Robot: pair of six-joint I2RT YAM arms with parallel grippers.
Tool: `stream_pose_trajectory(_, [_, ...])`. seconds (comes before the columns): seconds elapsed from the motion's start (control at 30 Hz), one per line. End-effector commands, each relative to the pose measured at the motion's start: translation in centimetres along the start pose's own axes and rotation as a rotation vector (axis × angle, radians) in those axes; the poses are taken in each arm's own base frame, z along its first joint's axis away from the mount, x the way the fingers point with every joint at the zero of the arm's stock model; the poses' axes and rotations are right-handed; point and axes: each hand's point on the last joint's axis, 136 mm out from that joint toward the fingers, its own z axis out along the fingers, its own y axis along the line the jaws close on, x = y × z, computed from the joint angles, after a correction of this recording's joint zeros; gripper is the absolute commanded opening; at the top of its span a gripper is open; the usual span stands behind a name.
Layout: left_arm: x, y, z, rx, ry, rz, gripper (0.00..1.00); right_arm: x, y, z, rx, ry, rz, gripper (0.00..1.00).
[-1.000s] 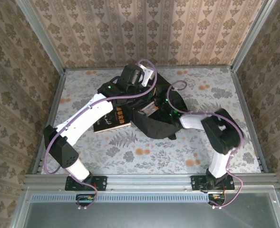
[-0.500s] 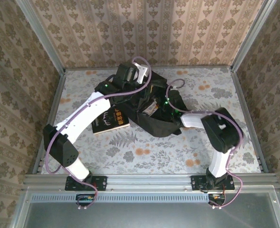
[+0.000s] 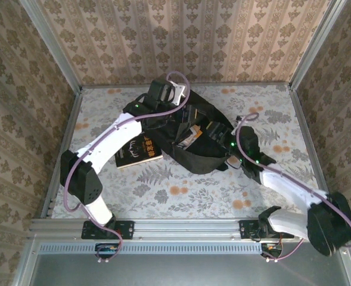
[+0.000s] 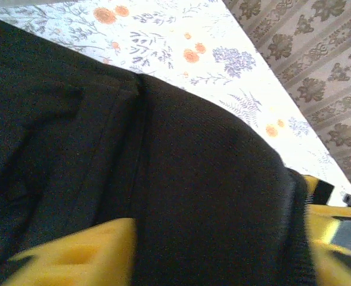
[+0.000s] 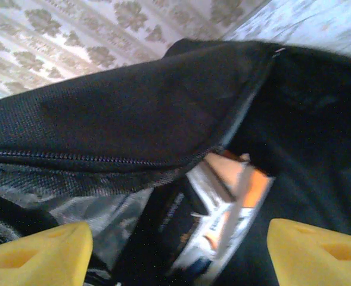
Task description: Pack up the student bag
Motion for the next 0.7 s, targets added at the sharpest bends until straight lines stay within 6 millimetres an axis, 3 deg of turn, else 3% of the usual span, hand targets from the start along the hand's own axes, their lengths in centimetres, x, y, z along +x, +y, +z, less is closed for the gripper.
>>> stream_pose_trajectory(0.0, [-0.6, -1.1, -2.1, 0.054, -0.042, 0.004, 0.63, -1.4, -4.2, -3.5, 0.186, -0.100, -0.076, 0.77])
stream_pose_trajectory(0.17, [-1.0, 3.0, -6.3, -0.051, -0.141, -0.058, 0.73, -2.4, -5.2, -6.5, 0.237, -0.154, -0.123, 0.74])
stream_pose_trajectory(0.43, [3.3, 16.6, -11.2, -0.383, -0.195, -0.357, 0.73, -1.4, -4.4, -6.5, 0.183, -0.098, -0.127, 0.71])
stream_pose_trajectory(0.67, [7.9, 24.4, -10.7, -0.508, -0.169, -0.718, 0.76, 0.9, -1.0, -4.8, 0.067, 0.018, -0.172, 0.65])
